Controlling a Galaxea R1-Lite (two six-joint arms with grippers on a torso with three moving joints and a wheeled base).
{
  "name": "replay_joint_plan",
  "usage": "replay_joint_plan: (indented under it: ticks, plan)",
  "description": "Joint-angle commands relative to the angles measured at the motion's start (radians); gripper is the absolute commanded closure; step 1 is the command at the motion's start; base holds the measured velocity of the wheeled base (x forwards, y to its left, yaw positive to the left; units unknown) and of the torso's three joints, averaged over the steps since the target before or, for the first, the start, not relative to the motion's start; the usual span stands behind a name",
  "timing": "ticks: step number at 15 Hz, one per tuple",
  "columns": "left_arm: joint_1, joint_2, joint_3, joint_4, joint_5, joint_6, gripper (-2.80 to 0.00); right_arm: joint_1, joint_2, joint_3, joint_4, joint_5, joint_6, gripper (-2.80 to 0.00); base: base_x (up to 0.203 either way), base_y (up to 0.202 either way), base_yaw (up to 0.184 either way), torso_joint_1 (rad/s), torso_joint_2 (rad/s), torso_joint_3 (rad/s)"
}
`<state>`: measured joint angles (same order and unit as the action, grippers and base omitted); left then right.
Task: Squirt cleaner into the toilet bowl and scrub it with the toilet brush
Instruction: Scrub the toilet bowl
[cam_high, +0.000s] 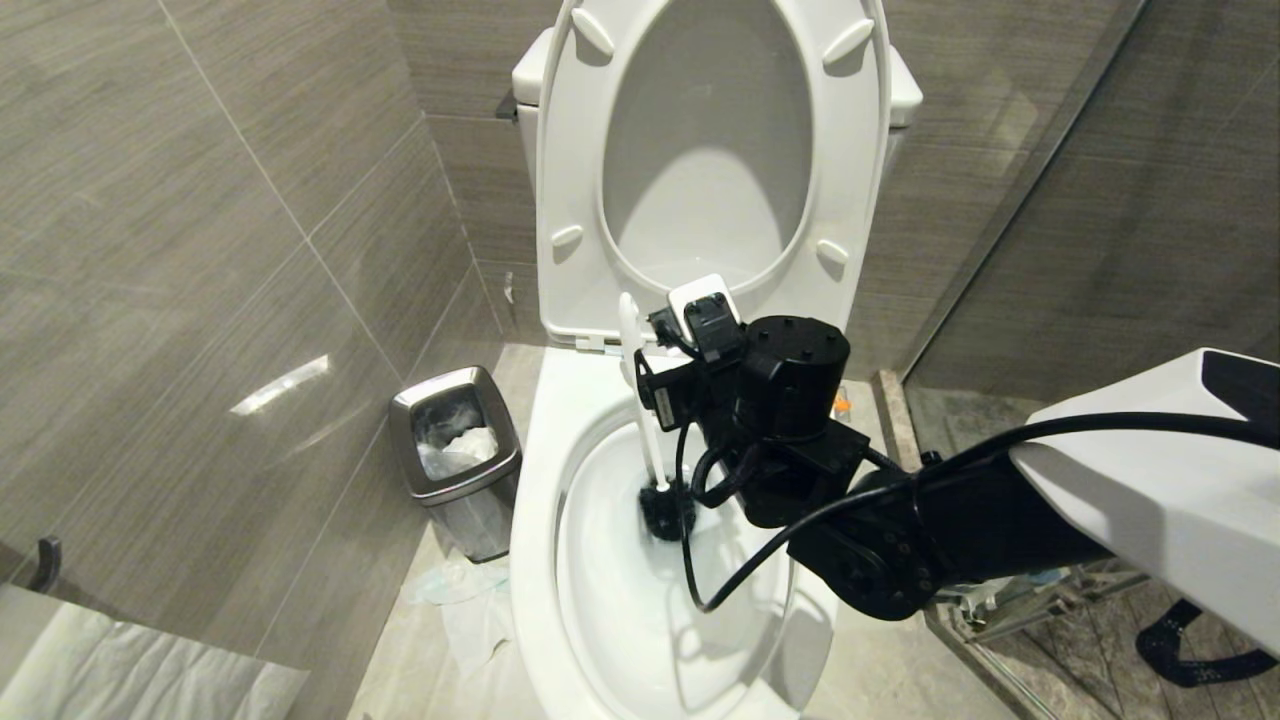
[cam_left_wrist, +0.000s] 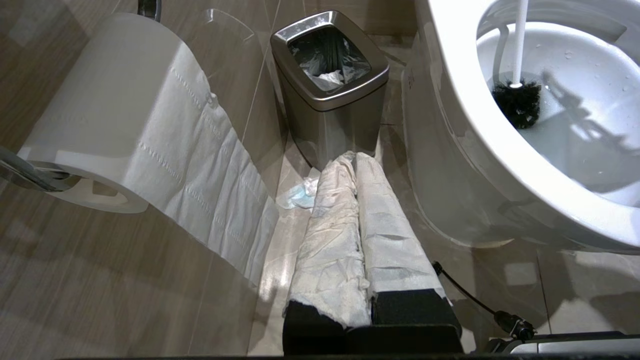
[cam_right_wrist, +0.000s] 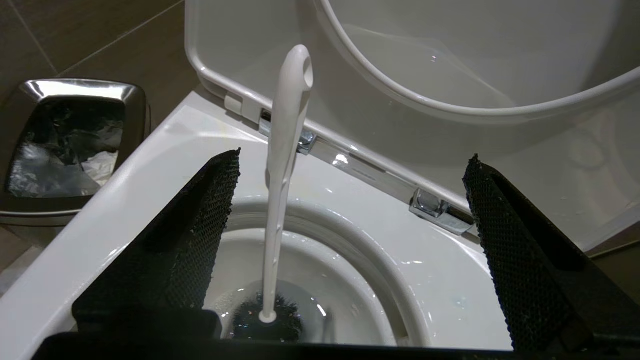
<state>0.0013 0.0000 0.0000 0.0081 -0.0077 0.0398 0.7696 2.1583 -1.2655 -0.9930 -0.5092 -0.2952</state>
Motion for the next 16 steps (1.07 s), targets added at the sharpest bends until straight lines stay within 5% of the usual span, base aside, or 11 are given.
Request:
replay_joint_plan:
  ticks: [1, 5, 16]
  plan:
    - [0.000, 0.000, 0.002, 0.000, 0.000, 0.000, 0.00, 0.001, 0.003, 0.003, 0.000, 0.026, 0.023, -2.80, 0.000, 0.000, 0.000, 0.000, 0.00, 0.000]
    - [0.000, 0.001, 0.002, 0.000, 0.000, 0.000, 0.00, 0.002, 0.044, -0.030, 0.034, 0.100, 0.051, -2.80, 0.000, 0.000, 0.000, 0.000, 0.00, 0.000]
    - [0.000, 0.001, 0.002, 0.000, 0.000, 0.000, 0.00, -0.076, 0.224, -0.344, 0.142, 0.095, 0.084, -2.80, 0.000, 0.000, 0.000, 0.000, 0.00, 0.000]
